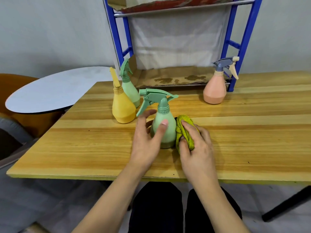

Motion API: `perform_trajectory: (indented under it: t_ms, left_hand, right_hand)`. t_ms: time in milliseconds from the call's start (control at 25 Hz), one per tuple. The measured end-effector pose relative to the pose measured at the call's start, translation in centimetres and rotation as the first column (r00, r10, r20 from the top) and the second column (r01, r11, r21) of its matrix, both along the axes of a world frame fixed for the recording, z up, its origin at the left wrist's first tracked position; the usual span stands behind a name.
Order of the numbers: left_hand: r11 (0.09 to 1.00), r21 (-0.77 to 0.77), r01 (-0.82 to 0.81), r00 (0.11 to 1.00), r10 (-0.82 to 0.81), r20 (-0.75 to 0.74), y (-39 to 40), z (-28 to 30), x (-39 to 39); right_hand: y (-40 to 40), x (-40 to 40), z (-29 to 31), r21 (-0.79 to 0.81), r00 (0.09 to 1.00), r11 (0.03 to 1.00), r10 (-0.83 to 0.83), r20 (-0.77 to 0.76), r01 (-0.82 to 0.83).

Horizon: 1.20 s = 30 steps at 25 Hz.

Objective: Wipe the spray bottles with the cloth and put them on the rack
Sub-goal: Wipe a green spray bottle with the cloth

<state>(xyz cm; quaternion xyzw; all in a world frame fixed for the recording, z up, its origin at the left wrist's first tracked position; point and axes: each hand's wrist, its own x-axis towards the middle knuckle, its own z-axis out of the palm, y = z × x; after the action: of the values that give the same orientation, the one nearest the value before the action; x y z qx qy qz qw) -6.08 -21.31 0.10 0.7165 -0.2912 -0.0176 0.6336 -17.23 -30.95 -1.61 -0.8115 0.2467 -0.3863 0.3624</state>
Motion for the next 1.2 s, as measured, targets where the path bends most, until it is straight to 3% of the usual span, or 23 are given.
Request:
perform_trajectory:
  t_ms: [120,240,360,480,720,920,1080,1200]
  left_hand:
    - [0.977,0.097,0.189,0.981,-0.193,0.033,1.7,0.7,1.9]
    - [0.947,0.214,0.239,0.959,-0.264,0.099,2.3,1.3,2.5]
    - [0.96,0.187,0.208,0.964,-0.234,0.125,1.9,1.3,1.5]
    - [0.979,0.09,0.183,0.978,-0.19,0.085,1.4,1.3,0.9]
    - [0.987,-0.008,0.159,0.98,-0.157,0.125,0.9,1.2,0.9]
    - [0.986,0.052,0.157,0.971,-0.163,0.174,1.2,1.8,1.0]
    - [0.981,0.11,0.161,0.965,-0.18,0.19,1.4,1.8,0.9]
    - [0.98,0.105,0.169,0.959,-0.188,0.214,1.4,1.7,0.8]
  right_hand:
    - [-0.2,0.1,-0.3,0.007,1.0,1.0,-0.004,0.018,0.004]
    - [0.5,0.4,0.3,0.073,0.993,0.997,-0.004,0.119,-0.005]
    - [2.2,0.8,2.0,-0.008,0.969,1.0,0.022,0.244,-0.021]
    - [2.6,1.5,2.7,-0.087,0.976,0.996,0.035,0.214,-0.017]
    - [2.9,0.1,1.1,0.089,0.996,0.996,-0.032,0.081,0.024]
    - [1.9,1.3,2.1,-0.167,0.982,0.984,0.085,0.166,-0.057]
    - [2.1,0.1,0.4,-0.095,0.981,0.994,0.072,0.183,-0.055]
    - [1.4,0.6,1.5,-0.144,0.977,0.987,0.094,0.191,-0.067]
